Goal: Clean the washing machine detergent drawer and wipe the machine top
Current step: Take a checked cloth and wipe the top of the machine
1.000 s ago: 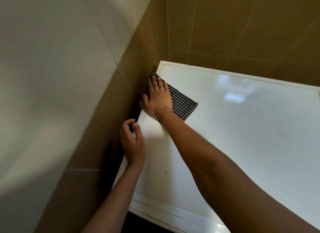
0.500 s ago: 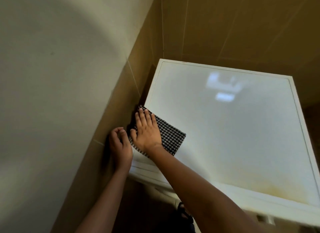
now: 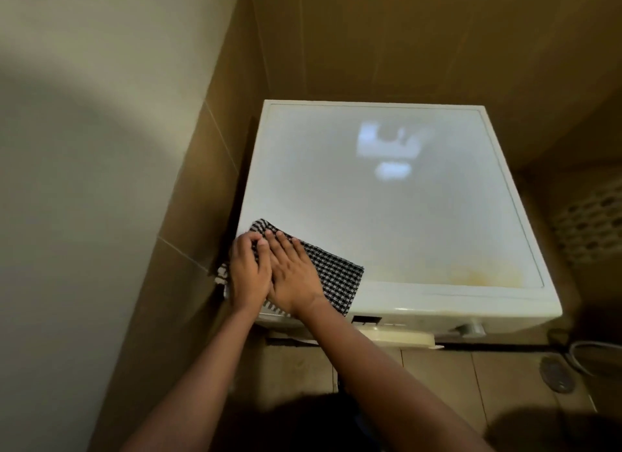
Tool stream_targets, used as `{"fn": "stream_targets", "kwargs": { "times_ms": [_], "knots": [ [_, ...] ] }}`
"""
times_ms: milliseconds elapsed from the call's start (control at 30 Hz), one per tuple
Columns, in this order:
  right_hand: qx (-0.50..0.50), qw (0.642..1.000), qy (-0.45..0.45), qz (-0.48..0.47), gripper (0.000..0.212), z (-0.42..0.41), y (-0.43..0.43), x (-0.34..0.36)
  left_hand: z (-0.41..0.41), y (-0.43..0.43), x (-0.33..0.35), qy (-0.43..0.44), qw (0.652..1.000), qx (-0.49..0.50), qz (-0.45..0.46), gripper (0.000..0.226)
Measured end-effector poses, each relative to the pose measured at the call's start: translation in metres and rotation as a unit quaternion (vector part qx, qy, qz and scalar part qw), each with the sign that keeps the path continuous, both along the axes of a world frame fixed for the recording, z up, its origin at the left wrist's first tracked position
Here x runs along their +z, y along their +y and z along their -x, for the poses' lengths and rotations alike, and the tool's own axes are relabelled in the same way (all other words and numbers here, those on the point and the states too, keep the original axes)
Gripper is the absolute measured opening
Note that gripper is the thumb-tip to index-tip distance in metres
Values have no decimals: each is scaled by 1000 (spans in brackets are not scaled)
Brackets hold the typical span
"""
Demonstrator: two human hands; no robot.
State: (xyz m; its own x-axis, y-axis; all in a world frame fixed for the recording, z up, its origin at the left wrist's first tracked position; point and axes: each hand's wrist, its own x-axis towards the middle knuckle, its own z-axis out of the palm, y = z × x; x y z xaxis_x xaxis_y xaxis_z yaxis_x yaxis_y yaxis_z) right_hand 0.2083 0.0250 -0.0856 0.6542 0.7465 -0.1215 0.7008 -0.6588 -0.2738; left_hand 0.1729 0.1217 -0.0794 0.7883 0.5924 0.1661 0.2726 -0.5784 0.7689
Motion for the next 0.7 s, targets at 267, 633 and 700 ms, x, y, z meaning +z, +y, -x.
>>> {"fn": "stream_targets", "kwargs": {
  "times_ms": [267,633,700],
  "knots": [
    [-204,979,2,-14,63,-44,-107,-4,-21,-30,-8,51,979,-151,-128,44],
    [-435,898,-53,29,67,-124,-251,-10,-23,-29,-21,50,977,-159,-130,26],
    [-518,854,-52,18,68,-126,-262,-10,-22,-29,-21,45,979,-159,-116,35]
  ]
}}
